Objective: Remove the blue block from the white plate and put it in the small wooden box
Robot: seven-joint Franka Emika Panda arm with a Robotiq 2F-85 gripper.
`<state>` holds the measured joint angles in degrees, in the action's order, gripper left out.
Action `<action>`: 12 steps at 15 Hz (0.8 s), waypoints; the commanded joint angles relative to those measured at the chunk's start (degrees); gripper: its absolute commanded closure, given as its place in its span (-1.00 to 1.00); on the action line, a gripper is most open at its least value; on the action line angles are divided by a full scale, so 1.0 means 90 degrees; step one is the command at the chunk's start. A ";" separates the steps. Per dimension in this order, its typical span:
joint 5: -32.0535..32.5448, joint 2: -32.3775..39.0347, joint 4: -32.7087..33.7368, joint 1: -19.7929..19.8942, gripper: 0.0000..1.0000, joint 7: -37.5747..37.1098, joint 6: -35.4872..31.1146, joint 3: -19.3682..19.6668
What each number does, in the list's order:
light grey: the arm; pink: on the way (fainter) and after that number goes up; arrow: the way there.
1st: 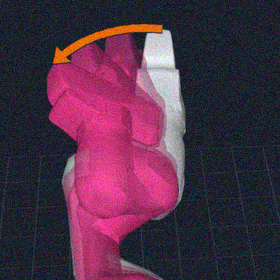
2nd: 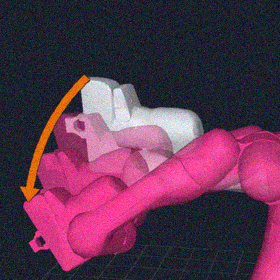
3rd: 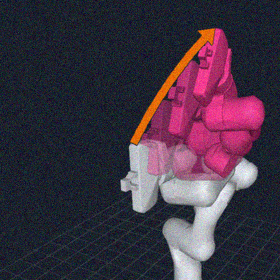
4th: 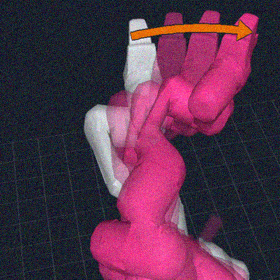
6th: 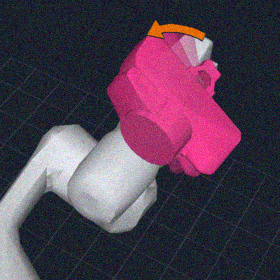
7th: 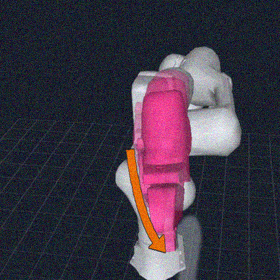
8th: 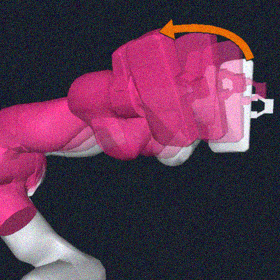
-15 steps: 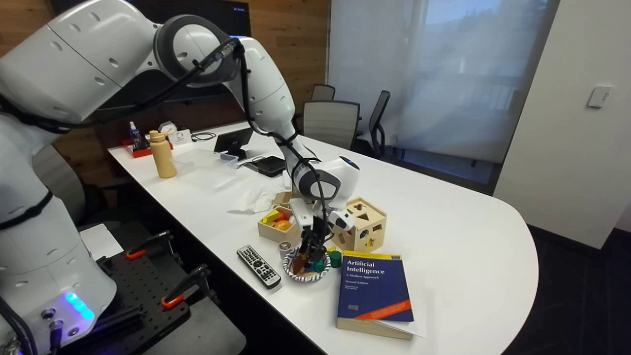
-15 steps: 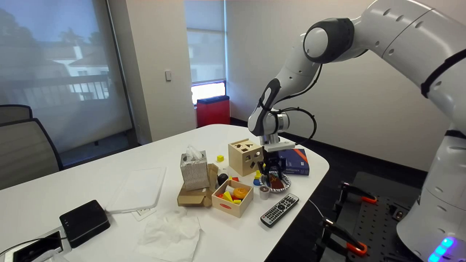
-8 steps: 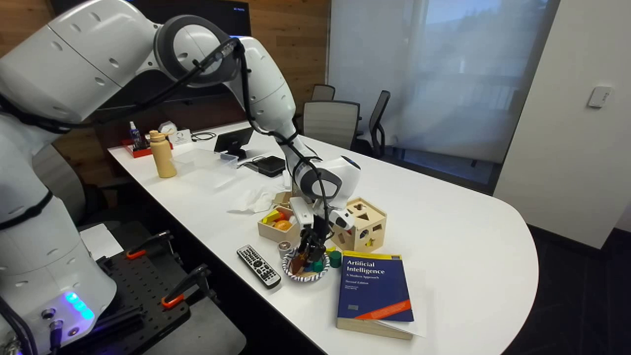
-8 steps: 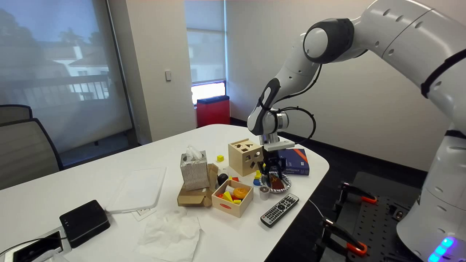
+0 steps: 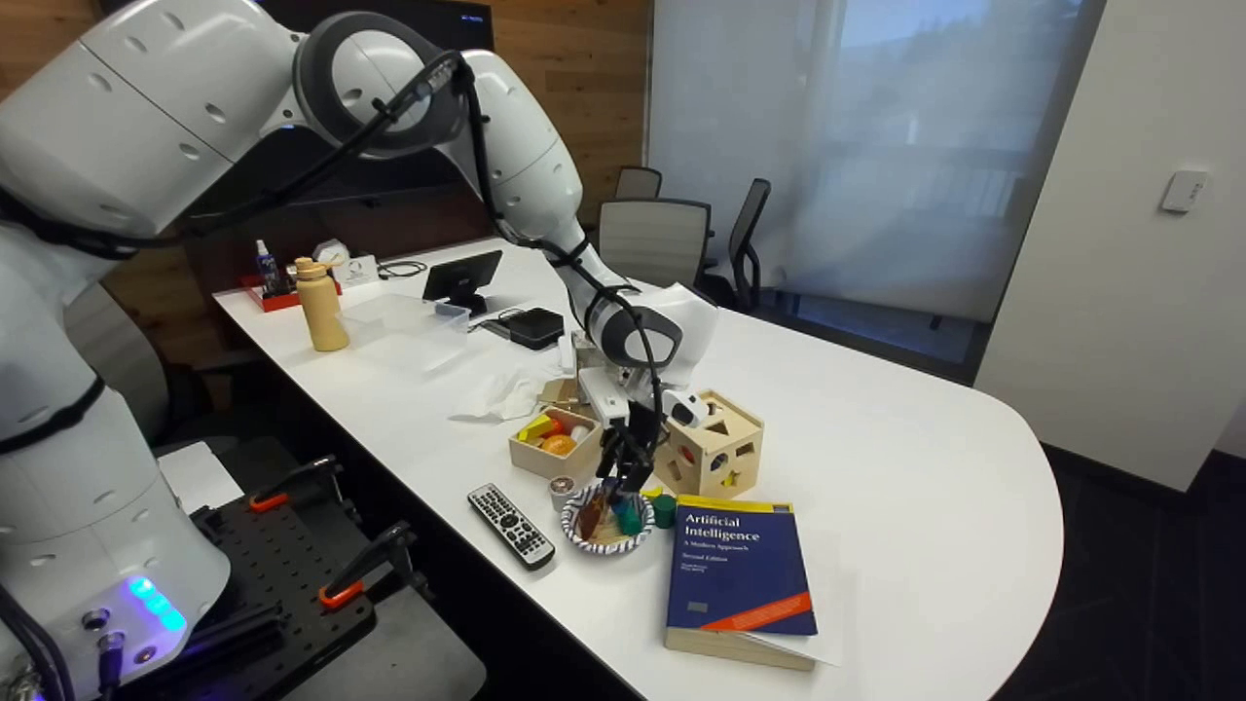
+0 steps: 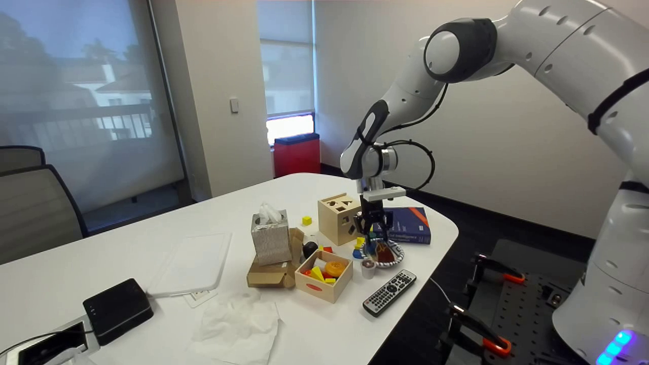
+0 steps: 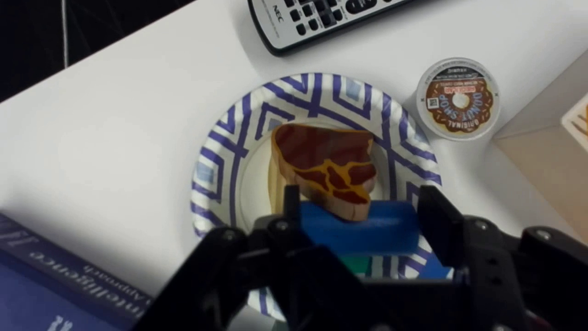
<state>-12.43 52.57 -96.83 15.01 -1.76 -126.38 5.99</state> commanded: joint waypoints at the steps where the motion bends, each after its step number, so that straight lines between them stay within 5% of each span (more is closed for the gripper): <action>1: 0.0178 -0.0435 -0.0008 -0.0092 0.20 -0.0075 0.0440 0.0064; 12: 0.0392 -0.0589 0.0799 -0.0382 0.20 0.0477 0.1542 -0.0372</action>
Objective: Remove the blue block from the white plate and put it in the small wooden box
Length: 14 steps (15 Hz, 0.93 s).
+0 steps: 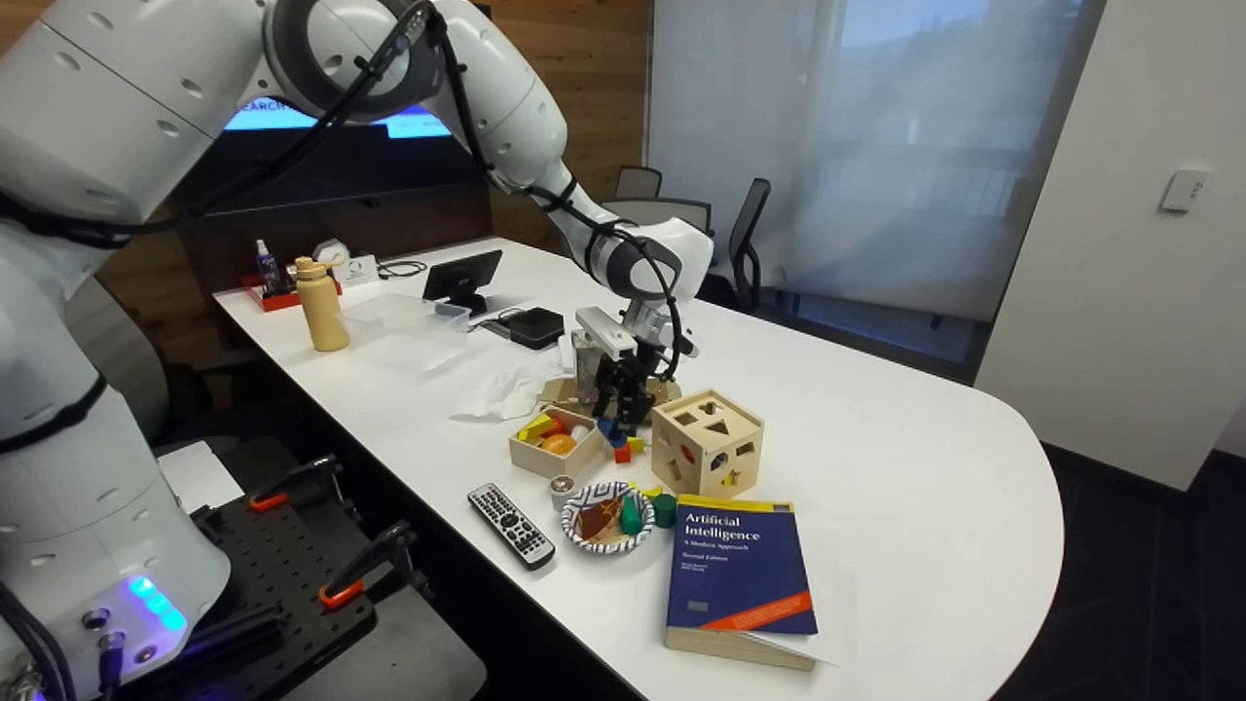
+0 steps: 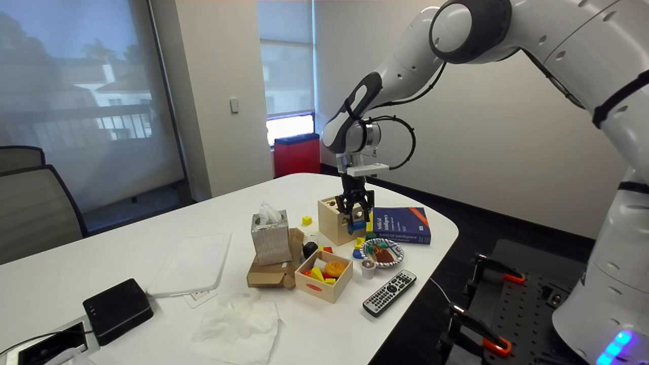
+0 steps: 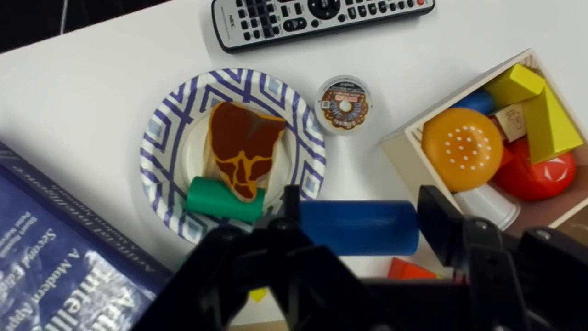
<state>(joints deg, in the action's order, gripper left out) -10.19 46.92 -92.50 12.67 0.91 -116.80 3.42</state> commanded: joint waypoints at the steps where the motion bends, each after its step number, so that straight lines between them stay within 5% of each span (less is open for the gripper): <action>1: 0.0211 0.0061 0.0422 -0.0210 0.20 0.0195 0.0633 -0.0115; 14: 0.1119 0.1679 0.2826 -0.0836 0.20 0.1715 0.2712 -0.0582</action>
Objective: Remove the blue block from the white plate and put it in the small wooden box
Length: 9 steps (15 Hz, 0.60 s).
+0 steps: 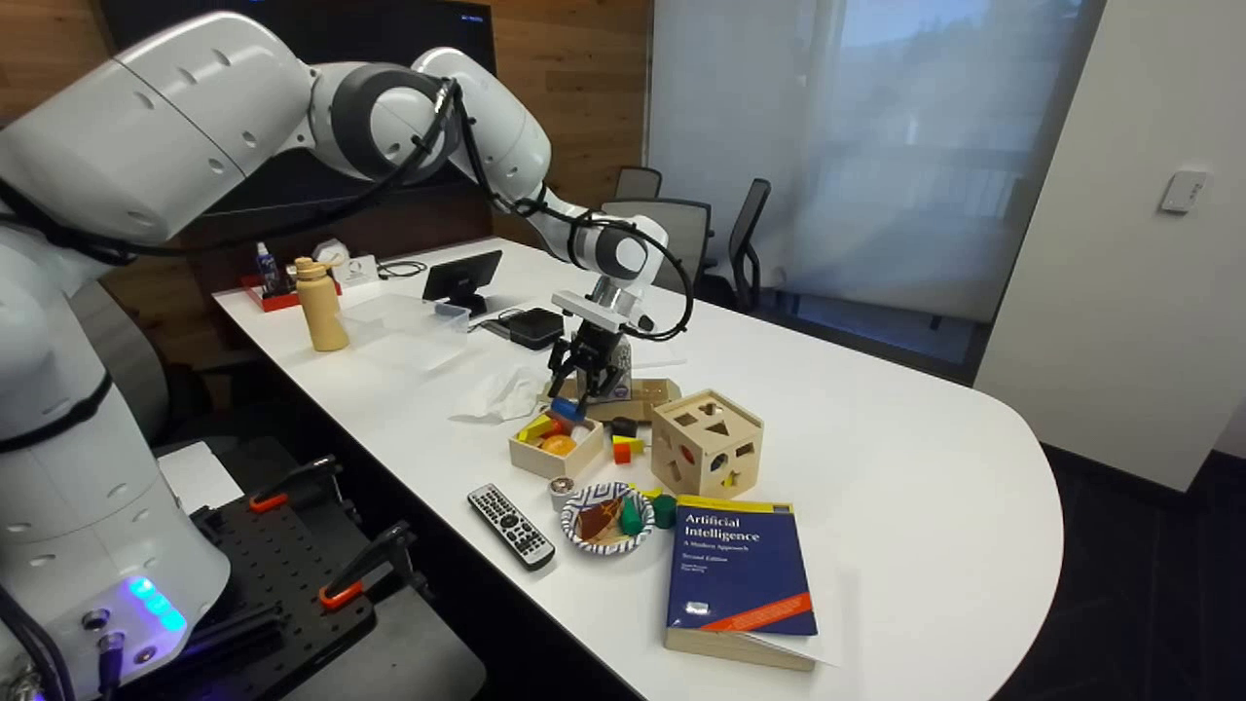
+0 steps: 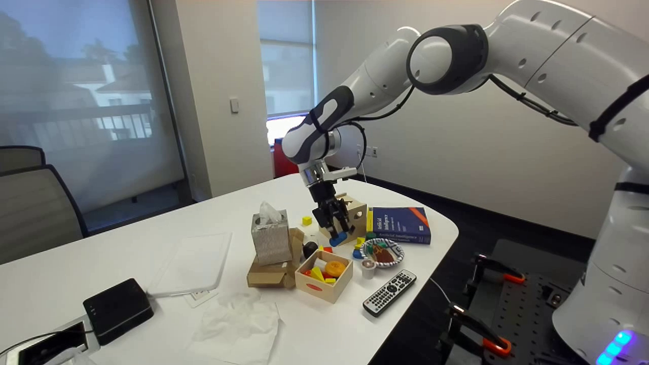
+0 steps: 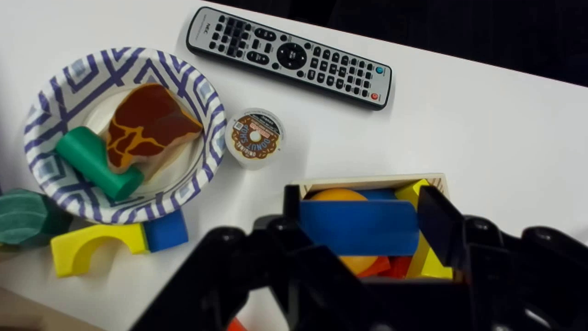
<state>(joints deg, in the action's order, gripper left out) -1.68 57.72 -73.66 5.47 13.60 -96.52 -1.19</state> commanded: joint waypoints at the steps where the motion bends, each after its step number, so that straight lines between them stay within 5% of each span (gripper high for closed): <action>1: 0.0219 0.0609 0.0884 -0.0076 0.20 0.0361 0.0526 -0.0076; 9: 0.0264 0.1447 0.1947 -0.0191 0.20 0.0765 0.0548 -0.0215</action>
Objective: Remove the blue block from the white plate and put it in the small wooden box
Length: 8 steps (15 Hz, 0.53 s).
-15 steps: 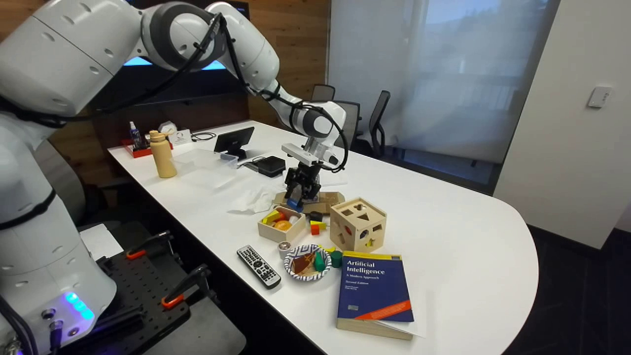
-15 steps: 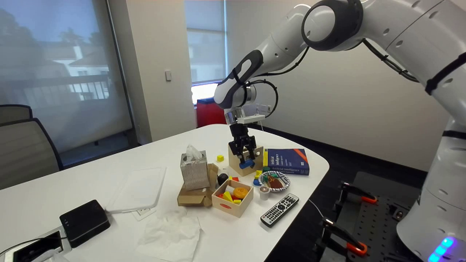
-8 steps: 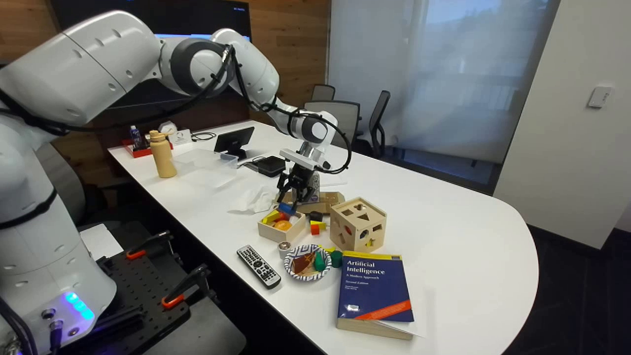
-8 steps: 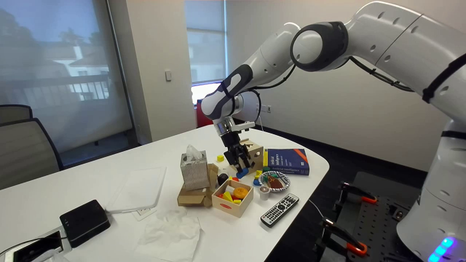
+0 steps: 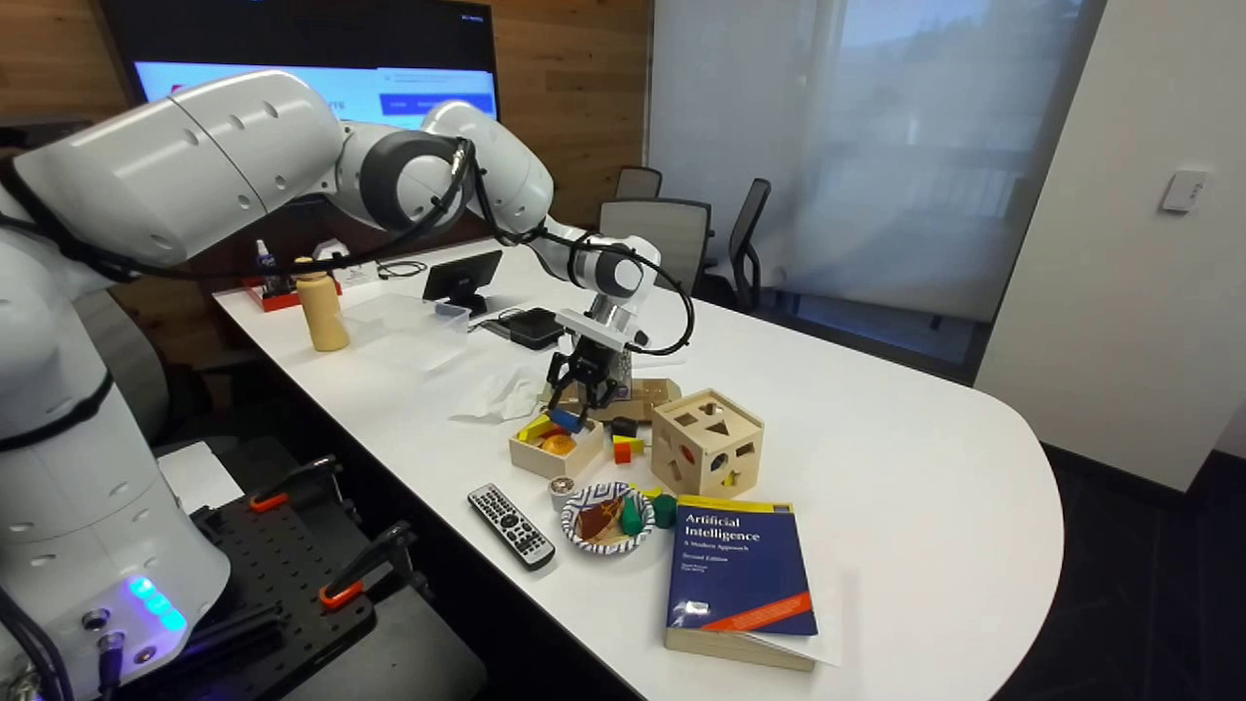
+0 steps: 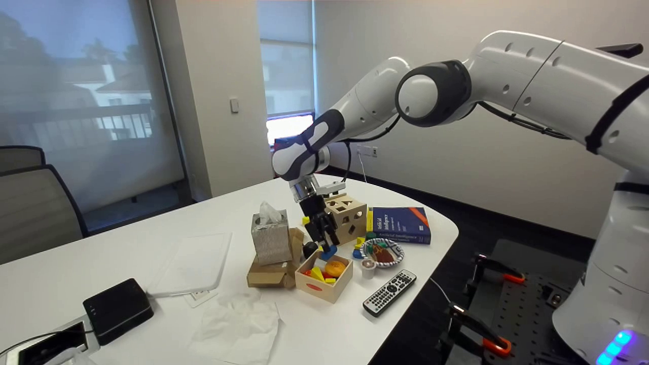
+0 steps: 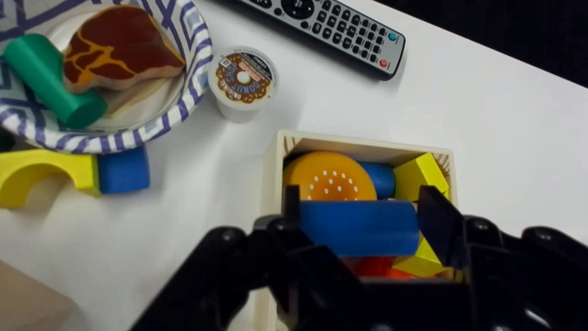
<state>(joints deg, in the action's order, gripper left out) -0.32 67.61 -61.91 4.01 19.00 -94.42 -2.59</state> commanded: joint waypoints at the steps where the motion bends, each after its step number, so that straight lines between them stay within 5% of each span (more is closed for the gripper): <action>1: 0.0132 0.0442 0.0772 -0.0055 0.20 0.0159 0.0329 -0.0044; 8: 0.0158 0.1014 0.1627 -0.0174 0.20 0.0159 0.0604 -0.0027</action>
<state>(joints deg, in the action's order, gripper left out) -0.24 73.65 -53.11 2.84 19.19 -92.37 -2.67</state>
